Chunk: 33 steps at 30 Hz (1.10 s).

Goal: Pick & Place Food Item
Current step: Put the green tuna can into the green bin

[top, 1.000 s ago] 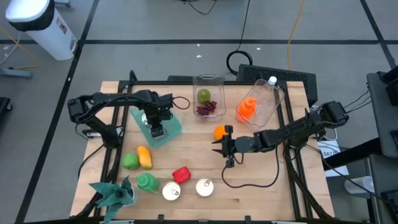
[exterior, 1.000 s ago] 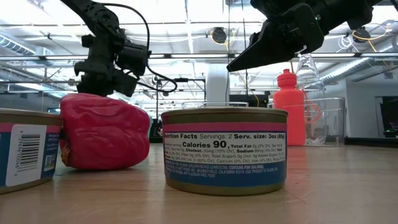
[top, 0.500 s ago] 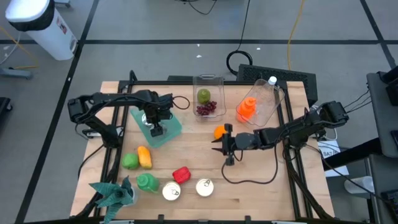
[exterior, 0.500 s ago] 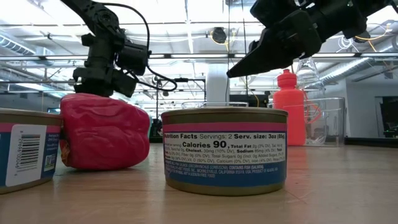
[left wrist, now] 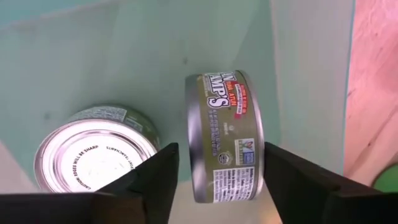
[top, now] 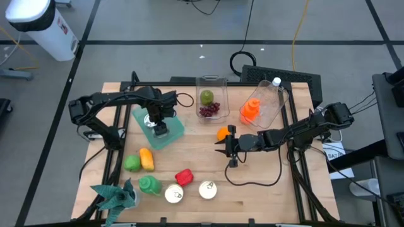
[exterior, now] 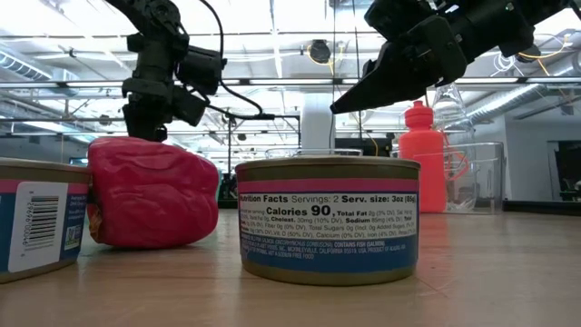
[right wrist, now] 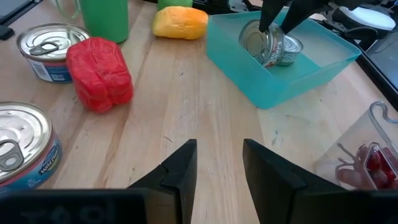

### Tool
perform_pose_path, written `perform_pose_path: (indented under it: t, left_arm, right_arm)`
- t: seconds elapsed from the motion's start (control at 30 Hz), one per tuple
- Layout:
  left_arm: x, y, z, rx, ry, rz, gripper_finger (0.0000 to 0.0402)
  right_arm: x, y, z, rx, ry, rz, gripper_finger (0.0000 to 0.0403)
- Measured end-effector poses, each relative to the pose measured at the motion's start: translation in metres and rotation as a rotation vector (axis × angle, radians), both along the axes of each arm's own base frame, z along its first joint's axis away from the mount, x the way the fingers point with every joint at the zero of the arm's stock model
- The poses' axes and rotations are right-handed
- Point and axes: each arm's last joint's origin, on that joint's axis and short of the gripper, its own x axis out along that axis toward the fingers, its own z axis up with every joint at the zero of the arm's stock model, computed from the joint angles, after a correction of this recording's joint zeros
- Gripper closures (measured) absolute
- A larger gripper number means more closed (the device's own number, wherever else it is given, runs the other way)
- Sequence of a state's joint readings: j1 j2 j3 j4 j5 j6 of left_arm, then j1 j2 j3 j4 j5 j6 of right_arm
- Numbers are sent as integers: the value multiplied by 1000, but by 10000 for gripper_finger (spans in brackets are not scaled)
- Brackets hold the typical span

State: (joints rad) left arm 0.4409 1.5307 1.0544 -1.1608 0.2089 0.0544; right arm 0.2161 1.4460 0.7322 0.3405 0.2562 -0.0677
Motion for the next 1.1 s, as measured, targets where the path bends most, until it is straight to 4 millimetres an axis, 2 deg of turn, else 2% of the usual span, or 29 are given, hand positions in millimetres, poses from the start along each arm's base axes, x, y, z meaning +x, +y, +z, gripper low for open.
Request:
perform_pose_path:
  t: [0.37,0.43,0.6,0.77,0.97,1.1]
  left_arm:
    - [3,-6,-1,11,-3,-20,180]
    - [3,-6,-1,11,-3,-23,195]
    - [4,-6,-1,10,-3,-2,266]
    - [6,-7,-1,-33,-42,-12,266]
    - [12,-10,2,-181,-182,-78,266]
    - [13,-12,1,-230,-195,-103,266]
  right_arm:
    - [0,0,0,3,0,0,284]
    - [0,0,0,3,0,0,284]
    - [0,0,0,4,1,0,284]
    - [0,0,0,4,1,0,284]
    - [0,0,0,21,-1,-7,284]
    - [0,0,0,21,-1,-7,284]
